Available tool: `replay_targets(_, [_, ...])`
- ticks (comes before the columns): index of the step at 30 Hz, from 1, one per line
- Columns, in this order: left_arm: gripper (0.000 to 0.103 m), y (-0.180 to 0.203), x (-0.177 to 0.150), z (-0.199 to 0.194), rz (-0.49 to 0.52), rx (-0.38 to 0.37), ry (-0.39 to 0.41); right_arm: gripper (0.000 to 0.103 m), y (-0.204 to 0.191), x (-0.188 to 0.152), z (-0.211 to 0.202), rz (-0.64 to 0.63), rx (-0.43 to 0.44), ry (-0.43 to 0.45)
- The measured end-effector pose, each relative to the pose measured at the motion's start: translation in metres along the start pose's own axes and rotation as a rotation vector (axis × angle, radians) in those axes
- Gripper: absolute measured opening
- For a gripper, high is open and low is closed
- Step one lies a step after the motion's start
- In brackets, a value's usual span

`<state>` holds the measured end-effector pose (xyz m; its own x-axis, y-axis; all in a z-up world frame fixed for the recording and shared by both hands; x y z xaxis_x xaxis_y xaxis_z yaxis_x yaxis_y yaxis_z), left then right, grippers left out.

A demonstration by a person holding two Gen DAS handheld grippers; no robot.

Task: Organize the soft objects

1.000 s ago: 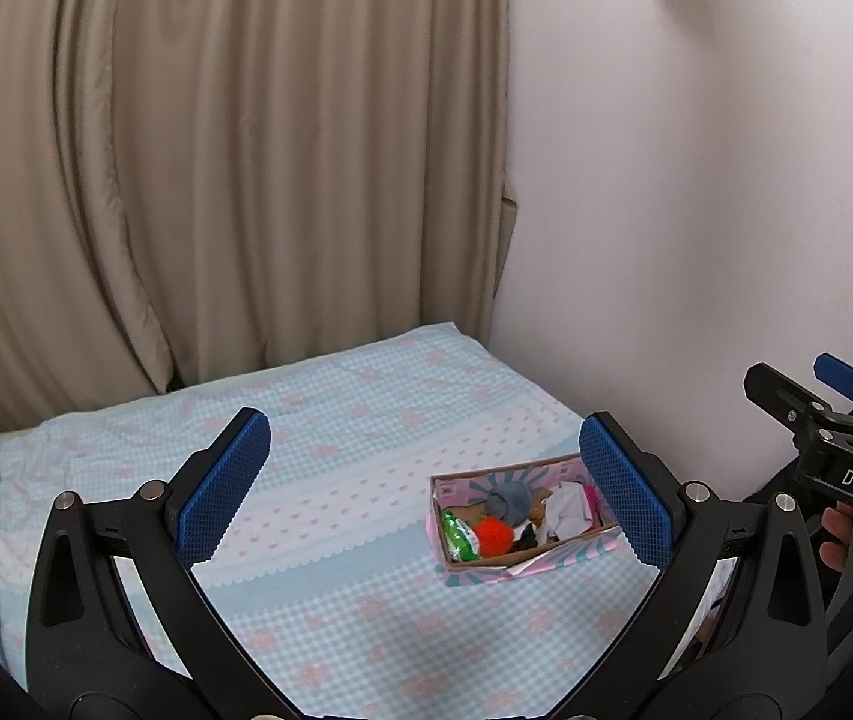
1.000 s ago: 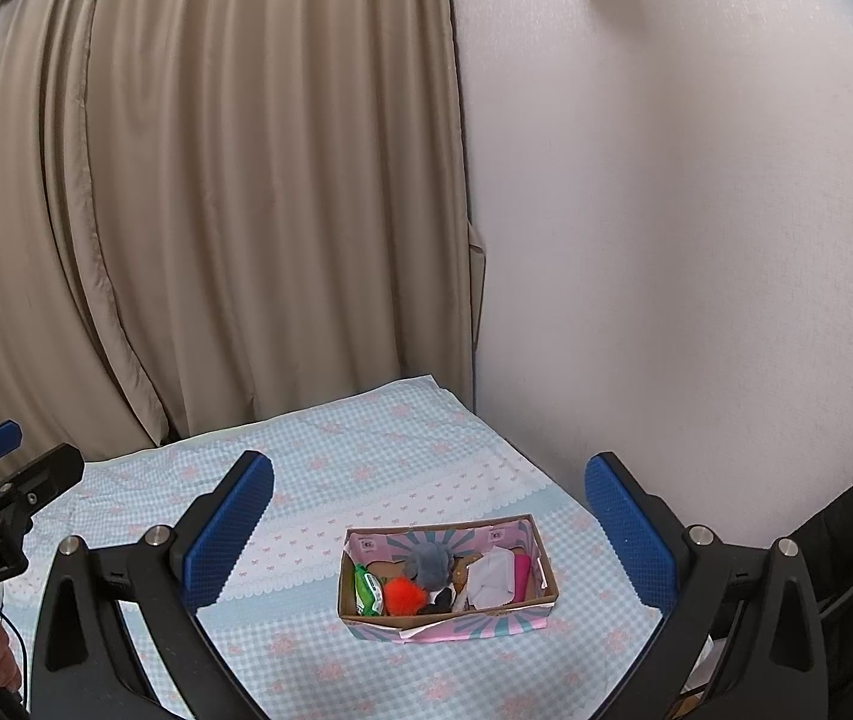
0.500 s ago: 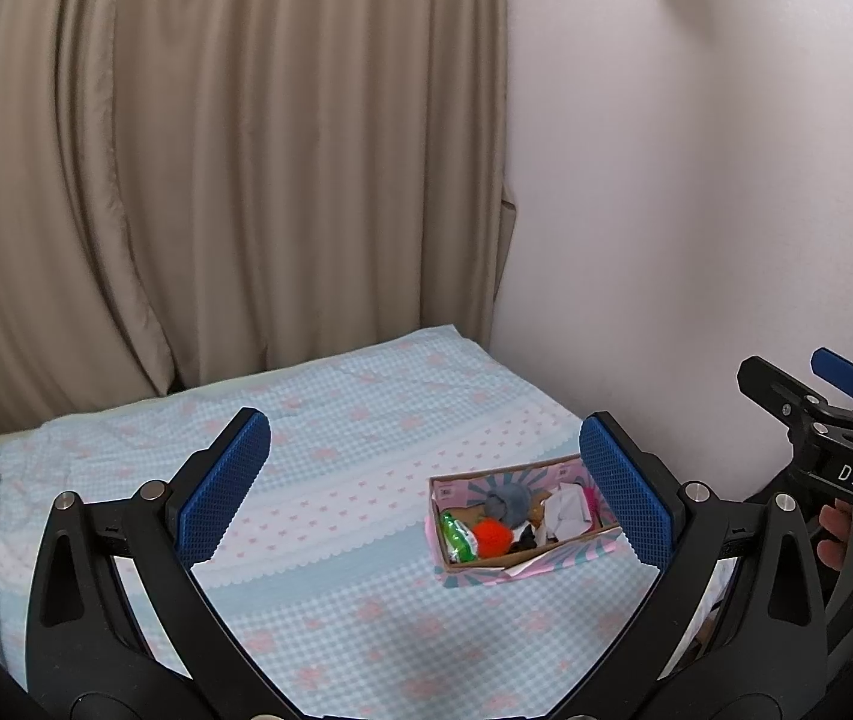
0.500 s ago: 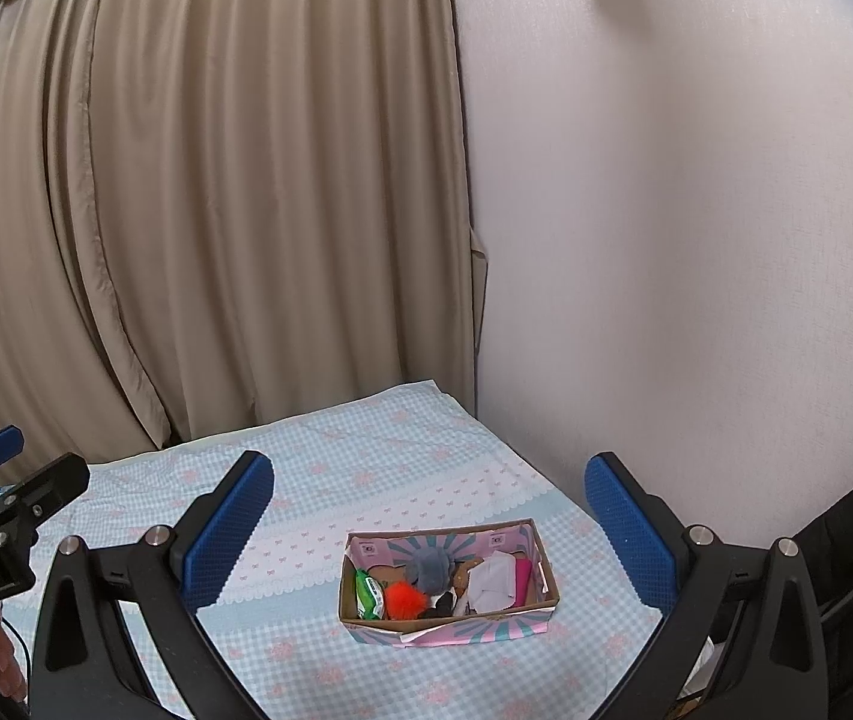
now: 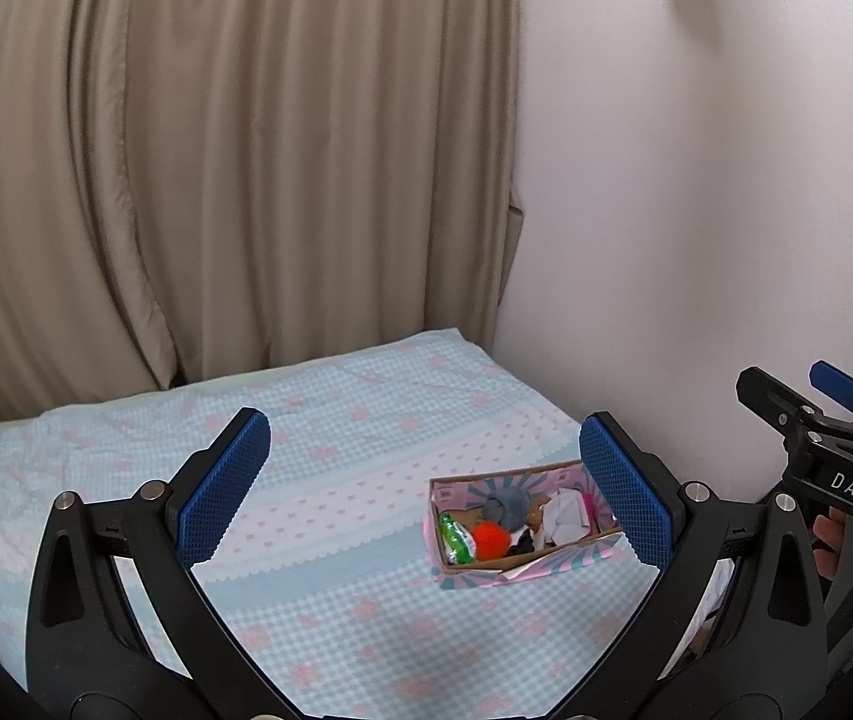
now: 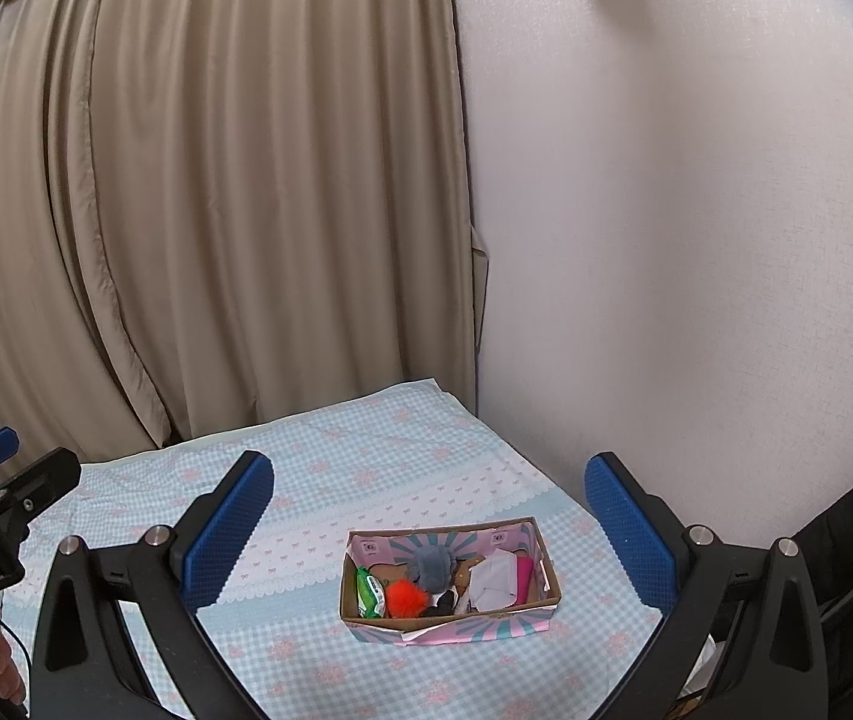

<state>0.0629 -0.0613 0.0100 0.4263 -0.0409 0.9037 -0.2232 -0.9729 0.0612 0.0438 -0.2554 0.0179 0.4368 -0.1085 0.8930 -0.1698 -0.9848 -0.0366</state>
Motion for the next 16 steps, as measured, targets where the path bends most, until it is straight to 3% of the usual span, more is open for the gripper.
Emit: replay_targets(16, [0.103, 0.005, -0.002, 0.01, 0.027, 0.035, 0.034, 0.103, 0.002, 0.003, 0.008, 0.005, 0.001, -0.011])
Point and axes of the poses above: each gripper's, at about its wrist camera, not at the fingertips, and z roughly the way its jaws point, y to its right, x to its top, the point moved 3 cm from there along z, roughly the way its jaws point, and after that the axes turned 1 degree about -y, right-handed, at the moved point
